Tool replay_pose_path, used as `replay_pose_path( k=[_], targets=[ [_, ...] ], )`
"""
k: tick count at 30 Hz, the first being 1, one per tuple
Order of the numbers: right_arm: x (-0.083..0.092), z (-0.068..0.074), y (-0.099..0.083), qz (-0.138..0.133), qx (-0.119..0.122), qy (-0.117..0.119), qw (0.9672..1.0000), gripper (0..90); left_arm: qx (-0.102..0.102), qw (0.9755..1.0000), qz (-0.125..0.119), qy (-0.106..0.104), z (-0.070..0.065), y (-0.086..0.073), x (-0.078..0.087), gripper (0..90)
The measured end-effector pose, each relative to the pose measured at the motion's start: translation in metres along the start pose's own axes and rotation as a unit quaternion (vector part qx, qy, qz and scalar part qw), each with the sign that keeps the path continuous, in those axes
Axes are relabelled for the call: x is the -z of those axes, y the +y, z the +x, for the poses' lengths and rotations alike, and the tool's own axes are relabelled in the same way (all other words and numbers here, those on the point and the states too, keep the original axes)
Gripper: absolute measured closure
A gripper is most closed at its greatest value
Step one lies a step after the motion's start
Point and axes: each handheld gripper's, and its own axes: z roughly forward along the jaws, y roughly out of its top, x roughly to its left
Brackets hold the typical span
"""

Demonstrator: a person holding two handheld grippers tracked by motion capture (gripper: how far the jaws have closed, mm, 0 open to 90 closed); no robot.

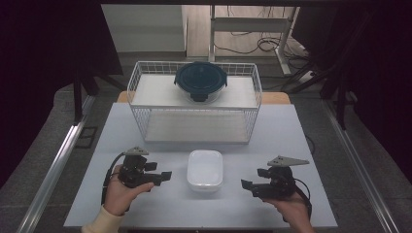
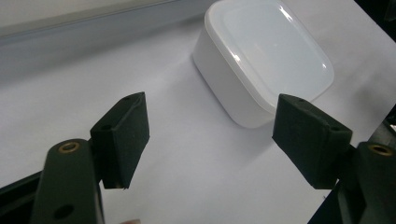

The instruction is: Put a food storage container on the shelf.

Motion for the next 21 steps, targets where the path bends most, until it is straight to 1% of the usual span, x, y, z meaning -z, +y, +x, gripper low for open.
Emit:
replay_pose_path(
  k=[3,7,10,12,14,17,18,21],
  targets=[
    [-0.001,0.0,0.0,-0.008,-0.012,0.006,0.9999,20.0,0.001,1.0,0.002,-0.001,0.001,-0.001,-0.003,27.1],
    [0.0,0.001,0.001,-0.018,-0.016,0.018,0.9995,20.0,0.0,1.0,-0.001,-0.002,0.001,-0.002,-0.006,27.9],
    [0.0,0.003,0.002,-0.024,-0.015,0.023,0.9993,20.3,0.001,1.0,-0.002,-0.001,0.002,-0.002,-0.007,28.2],
    [-0.001,0.004,0.003,-0.026,-0.011,0.021,0.9994,20.8,0.001,1.0,-0.001,0.001,0.001,-0.002,-0.007,28.2],
    [-0.001,0.007,0.004,-0.023,-0.007,0.02,0.9995,21.4,-0.002,1.0,-0.001,0.002,0.0,-0.001,-0.008,28.1],
    [-0.002,0.009,0.008,-0.022,-0.002,0.02,0.9996,23.7,-0.004,1.0,-0.006,0.004,-0.002,0.001,-0.005,28.0],
    [-0.003,0.01,0.009,-0.022,-0.004,0.02,0.9996,24.3,-0.007,0.9999,-0.01,0.004,-0.003,0.002,-0.003,27.9],
    [-0.006,0.013,0.016,-0.017,-0.002,0.023,0.9996,26.0,-0.002,0.9999,-0.014,0.004,-0.002,0.005,-0.002,27.7]
  ],
)
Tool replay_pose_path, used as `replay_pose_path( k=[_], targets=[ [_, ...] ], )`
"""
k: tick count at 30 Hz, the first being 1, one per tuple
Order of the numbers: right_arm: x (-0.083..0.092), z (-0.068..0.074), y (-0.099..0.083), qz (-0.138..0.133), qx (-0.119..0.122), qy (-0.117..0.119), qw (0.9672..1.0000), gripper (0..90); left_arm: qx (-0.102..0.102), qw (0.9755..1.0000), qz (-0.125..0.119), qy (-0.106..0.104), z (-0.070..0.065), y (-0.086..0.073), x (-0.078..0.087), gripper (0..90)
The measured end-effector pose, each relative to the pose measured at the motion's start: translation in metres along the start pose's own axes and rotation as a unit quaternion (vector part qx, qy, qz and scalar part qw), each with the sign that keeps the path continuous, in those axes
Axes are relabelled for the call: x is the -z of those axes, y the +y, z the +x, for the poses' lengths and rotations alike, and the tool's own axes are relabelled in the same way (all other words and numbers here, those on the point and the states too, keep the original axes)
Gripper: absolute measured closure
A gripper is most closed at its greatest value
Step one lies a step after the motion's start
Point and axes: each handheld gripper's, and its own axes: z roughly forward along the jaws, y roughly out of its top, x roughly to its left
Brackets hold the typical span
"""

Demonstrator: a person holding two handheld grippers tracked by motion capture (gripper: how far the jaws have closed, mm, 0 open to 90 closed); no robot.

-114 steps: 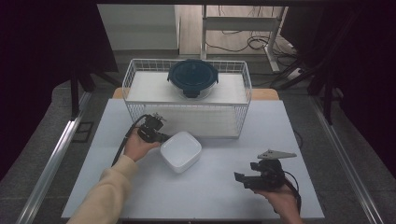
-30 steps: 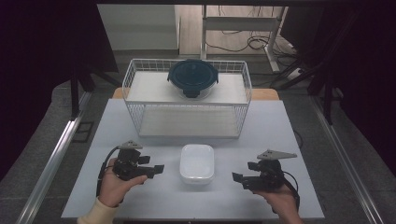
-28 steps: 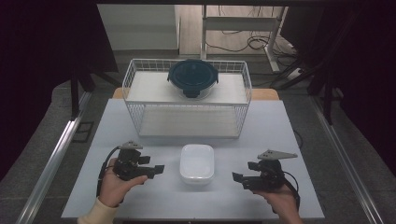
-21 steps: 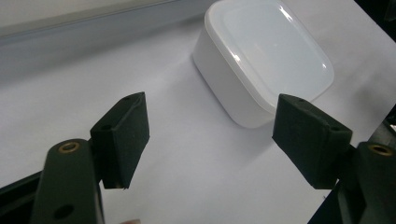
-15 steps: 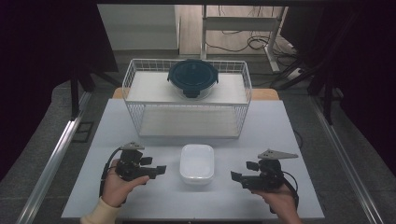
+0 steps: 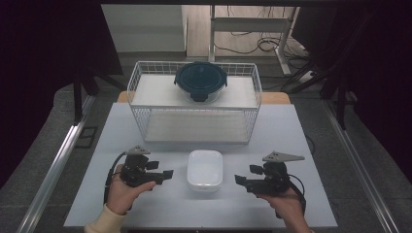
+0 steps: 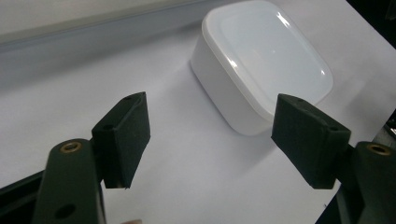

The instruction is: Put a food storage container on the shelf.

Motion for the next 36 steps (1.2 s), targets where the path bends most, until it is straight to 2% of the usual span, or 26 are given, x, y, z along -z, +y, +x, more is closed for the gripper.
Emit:
replay_pose_path(
  k=[3,7,11,13,17,20,23,27,32,35,36],
  targets=[
    [-0.007,0.0,0.007,0.005,-0.001,0.005,1.0,27.4,0.004,1.0,0.001,-0.004,0.001,0.004,-0.004,27.5],
    [-0.018,-0.004,0.015,0.01,-0.021,0.021,0.9995,30.3,0.01,0.9998,-0.01,-0.016,0.0,0.011,-0.012,30.2],
    [-0.032,-0.005,0.022,0.019,-0.039,0.036,0.9984,34.1,0.028,0.9984,-0.003,-0.048,0.001,0.017,-0.023,30.9],
    [-0.037,-0.006,0.024,0.024,-0.045,0.04,0.9979,35.9,0.039,0.9976,0.0,-0.058,0.003,0.019,-0.027,30.9],
    [-0.052,-0.009,0.026,0.031,-0.065,0.053,0.996,38.7,0.068,0.9941,0.011,-0.084,0.009,0.023,-0.037,32.4],
    [-0.061,-0.011,0.026,0.036,-0.077,0.063,0.9943,41.0,0.088,0.9908,0.014,-0.102,0.011,0.025,-0.045,34.2],
    [-0.07,-0.012,0.024,0.045,-0.087,0.064,0.9931,43.0,0.111,0.9867,0.024,-0.116,0.013,0.025,-0.056,37.0],
    [-0.08,-0.016,0.018,0.053,-0.116,0.068,0.9896,43.9,0.117,0.9858,0.03,-0.117,0.012,0.024,-0.065,37.8],
    [-0.084,-0.018,0.013,0.052,-0.126,0.069,0.9882,46.9,0.122,0.983,0.04,-0.131,0.014,0.023,-0.074,39.7],
    [-0.086,-0.019,0.011,0.055,-0.131,0.071,0.9873,48.1,0.124,0.9824,0.046,-0.132,0.014,0.023,-0.079,42.2],
    [-0.086,-0.02,0.01,0.055,-0.134,0.072,0.9869,48.1,0.127,0.9815,0.046,-0.136,0.014,0.022,-0.08,42.8]
  ],
)
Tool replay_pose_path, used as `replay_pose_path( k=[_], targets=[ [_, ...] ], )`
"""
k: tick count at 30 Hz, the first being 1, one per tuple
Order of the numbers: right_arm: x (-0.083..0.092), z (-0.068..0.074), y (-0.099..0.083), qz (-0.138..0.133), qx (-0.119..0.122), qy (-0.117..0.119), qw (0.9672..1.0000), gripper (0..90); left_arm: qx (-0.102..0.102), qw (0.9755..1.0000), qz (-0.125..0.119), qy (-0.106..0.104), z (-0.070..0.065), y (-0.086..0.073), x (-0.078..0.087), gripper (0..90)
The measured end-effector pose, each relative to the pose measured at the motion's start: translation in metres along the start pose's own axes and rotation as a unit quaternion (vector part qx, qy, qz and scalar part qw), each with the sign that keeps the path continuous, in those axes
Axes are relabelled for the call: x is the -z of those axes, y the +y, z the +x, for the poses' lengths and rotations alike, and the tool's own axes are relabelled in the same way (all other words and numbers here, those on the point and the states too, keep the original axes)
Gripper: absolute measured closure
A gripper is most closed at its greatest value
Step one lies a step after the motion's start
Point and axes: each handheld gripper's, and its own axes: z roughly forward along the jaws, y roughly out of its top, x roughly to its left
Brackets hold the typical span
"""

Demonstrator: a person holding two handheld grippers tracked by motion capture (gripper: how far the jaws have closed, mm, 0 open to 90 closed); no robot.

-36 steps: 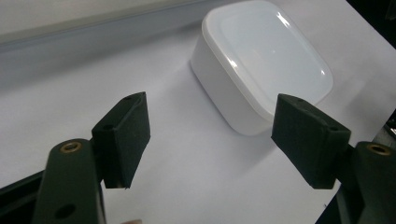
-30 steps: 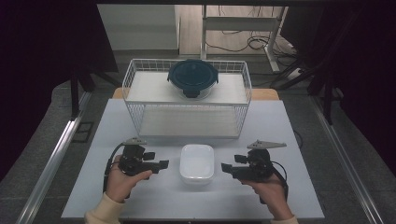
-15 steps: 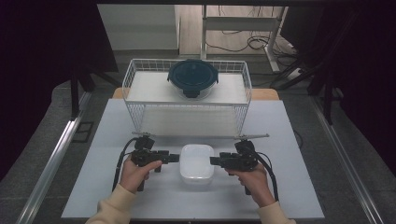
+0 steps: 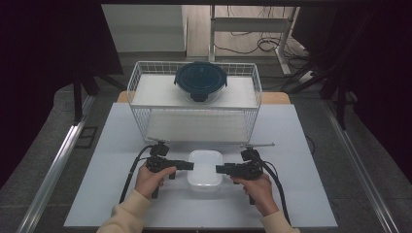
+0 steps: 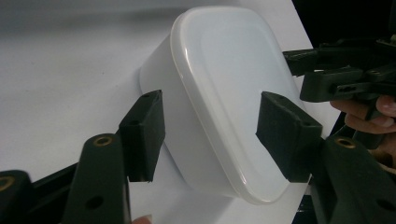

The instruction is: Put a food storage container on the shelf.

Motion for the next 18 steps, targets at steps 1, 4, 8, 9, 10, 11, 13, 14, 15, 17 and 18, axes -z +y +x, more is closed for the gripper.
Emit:
replay_pose_path(
  k=[1,4,8,9,10,11,13,14,15,17,18],
  targets=[
    [-0.0004,-0.0006,-0.0001,0.0,-0.004,0.002,1.0,48.1,0.003,1.0,-0.001,-0.004,0.0005,-0.0003,-0.0006,44.1],
    [-0.001,-0.0007,-0.0007,0.003,-0.007,0.007,1.0,49.9,0.023,0.9993,-0.002,-0.029,0.0057,-0.0026,-0.0026,47.8],
    [-0.0009,-0.0017,-0.0012,0.005,-0.011,0.008,0.9999,53.2,0.026,0.9989,0.003,-0.038,0.0096,-0.005,-0.004,53.5],
    [-0.001,-0.0025,-0.0016,0.005,-0.014,0.009,0.9998,54.2,0.025,0.9988,0.003,-0.043,0.0095,-0.0048,-0.0038,56.1],
    [-0.0012,-0.0038,-0.002,0.007,-0.023,0.015,0.9996,55.8,0.027,0.9988,0.002,-0.042,0.0089,-0.0046,-0.004,58.3],
    [-0.0019,-0.0054,-0.0026,0.009,-0.029,0.019,0.9994,57.0,0.03,0.9987,0.002,-0.041,0.0089,-0.0044,-0.004,58.9],
    [-0.0026,-0.0068,-0.0036,0.01,-0.035,0.02,0.9991,58.6,0.035,0.9985,0.004,-0.043,0.0092,-0.0042,-0.0035,60.0],
    [-0.0024,-0.0073,-0.0038,0.01,-0.04,0.022,0.9989,60.0,0.038,0.9985,0.003,-0.041,0.0084,-0.0043,-0.0032,60.7],
    [-0.0016,-0.0077,-0.0038,0.01,-0.045,0.023,0.9987,62.0,0.036,0.9986,0.003,-0.038,0.0081,-0.0043,-0.0026,61.3],
    [-0.0002,-0.0073,-0.0039,0.01,-0.048,0.021,0.9986,63.5,0.033,0.9988,-0.001,-0.035,0.0063,-0.0048,-0.0014,64.4],
    [0.0003,-0.0068,-0.0043,0.01,-0.048,0.02,0.9986,63.9,0.033,0.999,-0.004,-0.031,0.0048,-0.0053,-0.0004,66.3]
  ],
)
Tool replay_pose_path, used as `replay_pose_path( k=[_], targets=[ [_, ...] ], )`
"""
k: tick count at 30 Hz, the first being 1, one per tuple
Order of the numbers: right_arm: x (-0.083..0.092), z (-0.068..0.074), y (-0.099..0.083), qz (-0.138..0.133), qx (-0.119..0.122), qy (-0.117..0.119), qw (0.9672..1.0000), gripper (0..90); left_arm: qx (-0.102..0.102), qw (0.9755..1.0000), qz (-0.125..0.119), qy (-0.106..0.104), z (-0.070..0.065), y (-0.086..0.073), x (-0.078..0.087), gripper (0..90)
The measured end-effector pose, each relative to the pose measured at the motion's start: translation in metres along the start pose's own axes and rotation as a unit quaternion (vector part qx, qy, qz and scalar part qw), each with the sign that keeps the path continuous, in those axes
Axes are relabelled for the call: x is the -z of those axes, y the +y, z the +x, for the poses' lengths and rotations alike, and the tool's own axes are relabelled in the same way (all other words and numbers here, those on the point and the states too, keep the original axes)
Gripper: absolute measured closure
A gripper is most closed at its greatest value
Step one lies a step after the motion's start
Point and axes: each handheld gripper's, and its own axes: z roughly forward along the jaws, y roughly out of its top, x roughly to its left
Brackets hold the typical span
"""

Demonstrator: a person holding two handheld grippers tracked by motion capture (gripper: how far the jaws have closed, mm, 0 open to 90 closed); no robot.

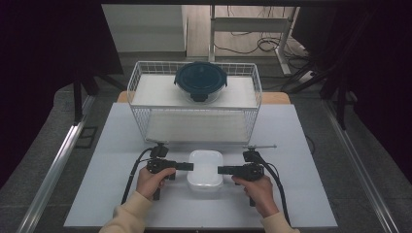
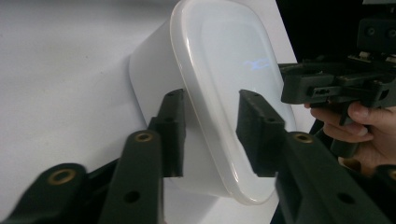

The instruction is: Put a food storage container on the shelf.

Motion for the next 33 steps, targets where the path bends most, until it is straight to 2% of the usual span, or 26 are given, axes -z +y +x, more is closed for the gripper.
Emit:
replay_pose_path(
  k=[4,6,15,17,25,33],
  targets=[
    [0.004,0.002,-0.004,-0.007,-0.007,0.002,0.9999,68.6,-0.01,0.9999,-0.008,0.007,-0.008,-0.005,0.005,70.3],
    [0.008,0.005,-0.007,-0.015,-0.007,0.004,0.9999,70.9,-0.005,0.9998,-0.018,0.004,-0.01,-0.01,0.008,72.4],
    [0.022,0.021,-0.012,-0.028,0.028,0.017,0.9991,80.2,-0.033,0.9989,-0.03,0.011,-0.016,-0.018,0.018,77.3],
    [0.023,0.024,-0.012,-0.029,0.038,0.011,0.9988,80.2,-0.038,0.9987,-0.033,0.013,-0.017,-0.02,0.018,77.5],
    [0.024,0.024,-0.013,-0.027,0.048,0.015,0.9984,80.3,-0.037,0.9987,-0.036,0.003,-0.016,-0.023,0.02,77.8],
    [0.028,0.027,-0.012,-0.035,0.061,0.027,0.9971,80.2,-0.046,0.9979,-0.044,-0.008,-0.02,-0.023,0.028,78.3]
  ],
)
